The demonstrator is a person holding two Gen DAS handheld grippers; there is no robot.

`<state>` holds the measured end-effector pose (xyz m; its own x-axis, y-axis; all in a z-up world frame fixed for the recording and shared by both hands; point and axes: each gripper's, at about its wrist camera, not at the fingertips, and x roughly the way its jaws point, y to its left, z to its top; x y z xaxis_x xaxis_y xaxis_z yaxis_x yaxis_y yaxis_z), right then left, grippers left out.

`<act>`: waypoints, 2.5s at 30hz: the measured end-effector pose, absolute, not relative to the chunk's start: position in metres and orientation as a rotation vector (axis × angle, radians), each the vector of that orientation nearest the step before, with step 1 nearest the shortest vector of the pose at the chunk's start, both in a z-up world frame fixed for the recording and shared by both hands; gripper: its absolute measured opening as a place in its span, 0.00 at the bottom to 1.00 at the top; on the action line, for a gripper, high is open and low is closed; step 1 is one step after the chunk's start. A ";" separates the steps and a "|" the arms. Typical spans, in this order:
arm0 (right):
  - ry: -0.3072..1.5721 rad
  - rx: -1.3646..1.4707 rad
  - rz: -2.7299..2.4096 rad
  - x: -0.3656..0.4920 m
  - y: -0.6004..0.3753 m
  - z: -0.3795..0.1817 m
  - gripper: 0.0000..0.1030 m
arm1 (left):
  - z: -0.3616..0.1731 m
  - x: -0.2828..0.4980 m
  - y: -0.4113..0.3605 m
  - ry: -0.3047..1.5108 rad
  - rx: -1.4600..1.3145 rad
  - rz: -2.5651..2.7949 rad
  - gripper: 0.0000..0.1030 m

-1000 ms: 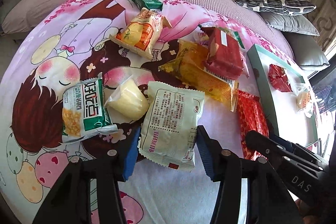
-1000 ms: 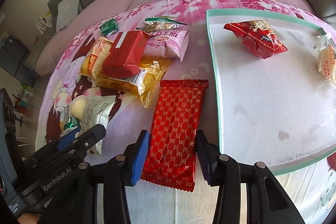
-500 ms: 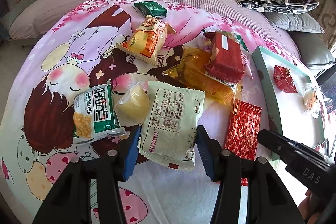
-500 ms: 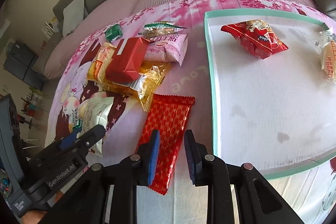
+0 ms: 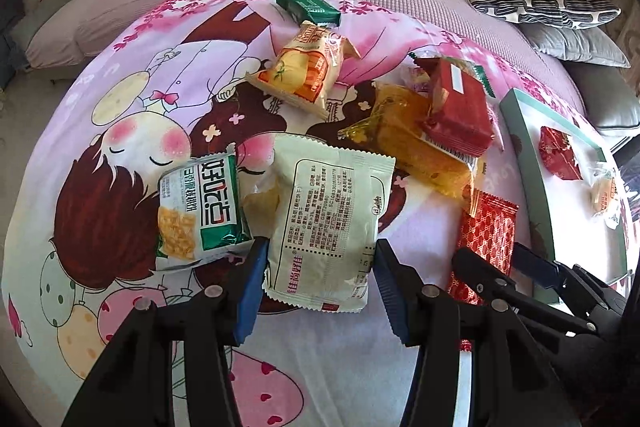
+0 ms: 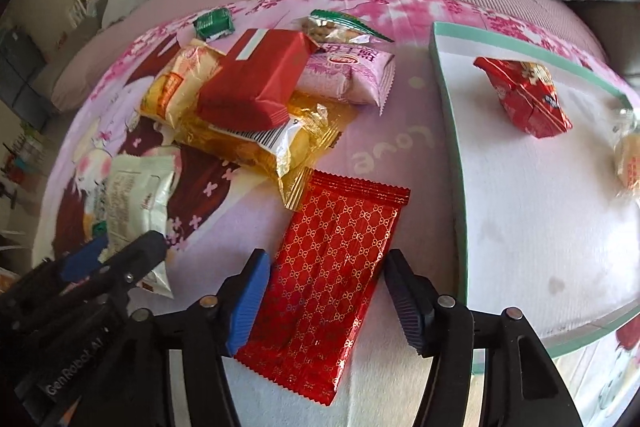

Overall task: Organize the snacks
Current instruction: 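Close the right tool on the red gold-patterned packet while the left tool closes on the cream packet, then lift the cream packet with the left tool while the right tool carries the red packet to the tray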

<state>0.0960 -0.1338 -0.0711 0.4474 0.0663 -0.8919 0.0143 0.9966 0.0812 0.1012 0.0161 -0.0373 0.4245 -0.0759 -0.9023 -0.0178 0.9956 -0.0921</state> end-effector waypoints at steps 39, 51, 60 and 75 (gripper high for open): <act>1.103 0.041 0.122 0.079 -0.140 -0.063 0.48 | -0.049 0.122 0.002 1.158 -0.089 -0.039 0.49; 1.031 0.112 0.165 0.066 -0.152 -0.033 0.48 | -0.020 0.102 -0.005 1.041 -0.083 -0.063 0.49; 1.008 0.153 0.173 0.060 -0.160 -0.022 0.48 | -0.002 0.095 0.005 0.984 -0.124 -0.028 0.49; 0.899 0.274 0.031 0.050 -0.232 0.005 0.48 | 0.012 0.097 -0.039 0.931 -0.127 -0.129 0.49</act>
